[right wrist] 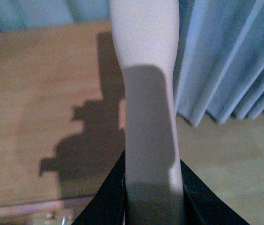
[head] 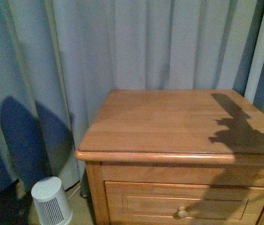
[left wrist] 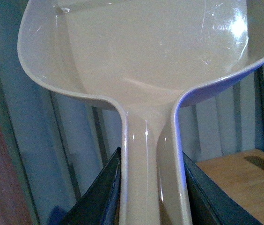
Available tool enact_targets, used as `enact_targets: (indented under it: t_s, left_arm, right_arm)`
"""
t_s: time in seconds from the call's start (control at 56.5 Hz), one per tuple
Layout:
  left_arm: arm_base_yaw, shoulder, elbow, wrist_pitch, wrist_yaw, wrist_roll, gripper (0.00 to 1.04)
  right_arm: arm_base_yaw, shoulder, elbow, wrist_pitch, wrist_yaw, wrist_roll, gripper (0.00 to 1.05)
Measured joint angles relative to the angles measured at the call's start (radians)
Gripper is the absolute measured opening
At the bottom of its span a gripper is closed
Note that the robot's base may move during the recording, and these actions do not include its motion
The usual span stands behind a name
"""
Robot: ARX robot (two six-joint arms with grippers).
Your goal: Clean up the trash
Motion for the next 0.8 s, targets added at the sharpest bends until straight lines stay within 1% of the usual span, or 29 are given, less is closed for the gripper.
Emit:
enact_targets:
  t_s: [0.142, 0.213, 0.407, 0.531, 0.797]
  left_arm:
    - [0.000, 0.000, 0.000, 0.000, 0.000, 0.000, 0.29]
    - [0.000, 0.000, 0.000, 0.000, 0.000, 0.000, 0.29]
    - [0.000, 0.000, 0.000, 0.000, 0.000, 0.000, 0.29]
    - [0.000, 0.000, 0.000, 0.000, 0.000, 0.000, 0.29]
    - [0.000, 0.000, 0.000, 0.000, 0.000, 0.000, 0.29]
  right_arm:
    - [0.003, -0.210, -0.107, 0.089, 0.025, -0.077, 0.20]
    - [-0.014, -0.348, -0.175, 0.119, 0.040, -0.106, 0.20]
    - [-0.052, -0.562, -0.269, 0.104, 0.044, -0.132, 0.20]
    - [-0.053, -0.658, -0.311, 0.095, 0.058, -0.145, 0.20]
    - [-0.003, -0.811, -0.364, 0.082, 0.108, -0.190, 0.20]
